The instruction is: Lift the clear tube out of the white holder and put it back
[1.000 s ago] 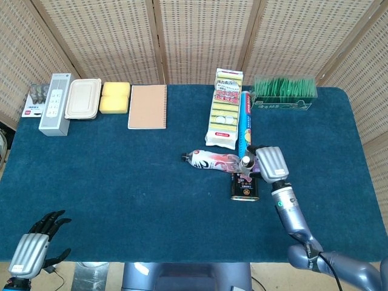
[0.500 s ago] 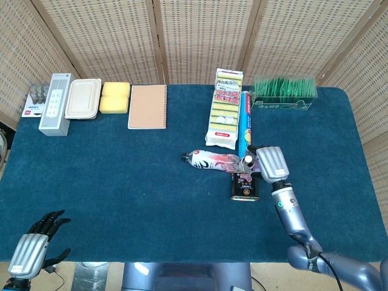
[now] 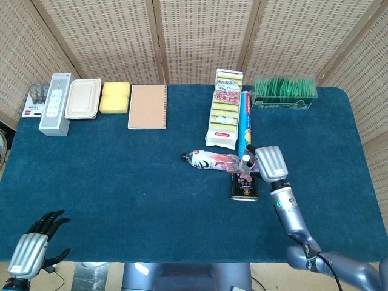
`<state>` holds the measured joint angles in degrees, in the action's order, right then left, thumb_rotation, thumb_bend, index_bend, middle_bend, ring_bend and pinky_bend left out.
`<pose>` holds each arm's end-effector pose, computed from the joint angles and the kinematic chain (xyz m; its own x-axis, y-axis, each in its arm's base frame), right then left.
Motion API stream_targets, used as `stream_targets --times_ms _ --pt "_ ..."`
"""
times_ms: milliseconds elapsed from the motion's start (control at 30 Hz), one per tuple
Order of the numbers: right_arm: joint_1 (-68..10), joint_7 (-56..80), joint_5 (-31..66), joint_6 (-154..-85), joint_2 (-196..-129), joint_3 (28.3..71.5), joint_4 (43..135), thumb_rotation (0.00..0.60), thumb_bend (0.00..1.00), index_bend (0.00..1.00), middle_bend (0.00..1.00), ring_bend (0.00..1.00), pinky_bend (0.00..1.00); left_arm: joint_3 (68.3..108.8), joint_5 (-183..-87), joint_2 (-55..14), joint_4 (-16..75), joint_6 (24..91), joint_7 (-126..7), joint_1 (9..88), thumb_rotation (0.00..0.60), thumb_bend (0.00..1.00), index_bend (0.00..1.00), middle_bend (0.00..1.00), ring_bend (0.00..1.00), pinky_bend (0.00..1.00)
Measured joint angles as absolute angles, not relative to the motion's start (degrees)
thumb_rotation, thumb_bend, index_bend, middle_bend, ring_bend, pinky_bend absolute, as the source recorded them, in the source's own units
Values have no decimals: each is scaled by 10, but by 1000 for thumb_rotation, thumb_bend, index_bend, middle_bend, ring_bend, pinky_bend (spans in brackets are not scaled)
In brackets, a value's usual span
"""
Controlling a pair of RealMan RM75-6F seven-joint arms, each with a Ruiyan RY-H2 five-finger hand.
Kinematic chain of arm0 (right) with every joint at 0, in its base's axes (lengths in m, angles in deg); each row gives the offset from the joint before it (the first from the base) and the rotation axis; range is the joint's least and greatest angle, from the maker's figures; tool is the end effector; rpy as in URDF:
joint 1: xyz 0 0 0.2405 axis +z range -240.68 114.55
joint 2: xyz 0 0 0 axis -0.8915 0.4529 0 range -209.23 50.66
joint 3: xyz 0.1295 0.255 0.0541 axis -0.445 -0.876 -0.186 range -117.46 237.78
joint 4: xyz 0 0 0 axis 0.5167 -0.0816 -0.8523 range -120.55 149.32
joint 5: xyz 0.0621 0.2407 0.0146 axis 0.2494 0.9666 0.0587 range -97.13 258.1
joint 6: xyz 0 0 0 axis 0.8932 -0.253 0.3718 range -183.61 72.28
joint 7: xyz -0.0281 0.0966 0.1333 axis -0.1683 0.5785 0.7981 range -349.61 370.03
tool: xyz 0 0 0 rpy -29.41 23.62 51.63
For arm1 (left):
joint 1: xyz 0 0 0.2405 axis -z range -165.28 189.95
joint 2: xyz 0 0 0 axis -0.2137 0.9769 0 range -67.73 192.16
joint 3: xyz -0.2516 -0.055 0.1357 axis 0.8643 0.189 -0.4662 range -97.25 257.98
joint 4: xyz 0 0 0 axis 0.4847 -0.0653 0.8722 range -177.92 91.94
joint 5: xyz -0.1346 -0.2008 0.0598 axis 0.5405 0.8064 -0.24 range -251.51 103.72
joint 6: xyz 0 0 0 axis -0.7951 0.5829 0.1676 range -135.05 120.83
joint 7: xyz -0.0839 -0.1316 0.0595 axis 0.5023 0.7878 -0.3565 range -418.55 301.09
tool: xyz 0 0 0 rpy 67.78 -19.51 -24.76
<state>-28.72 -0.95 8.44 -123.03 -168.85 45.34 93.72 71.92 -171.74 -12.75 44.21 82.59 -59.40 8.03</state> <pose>-0.2051 -0.4045 -0.0081 0.3012 -0.0129 0.9535 -0.9240 -0.2512 0.2884 -0.3502 0.1008 0.0503 0.3028 0.1735 0.9371 0.9529 -0.0724 -0.2945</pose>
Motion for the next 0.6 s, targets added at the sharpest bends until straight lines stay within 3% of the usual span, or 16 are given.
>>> stream_targets --times_ms 600 --pt "-283 -59 101 -1241 -1643 434 1007 600 339 605 659 649 619 719 -1721 -127 439 830 -587 80 600 180 235 146 120 217"
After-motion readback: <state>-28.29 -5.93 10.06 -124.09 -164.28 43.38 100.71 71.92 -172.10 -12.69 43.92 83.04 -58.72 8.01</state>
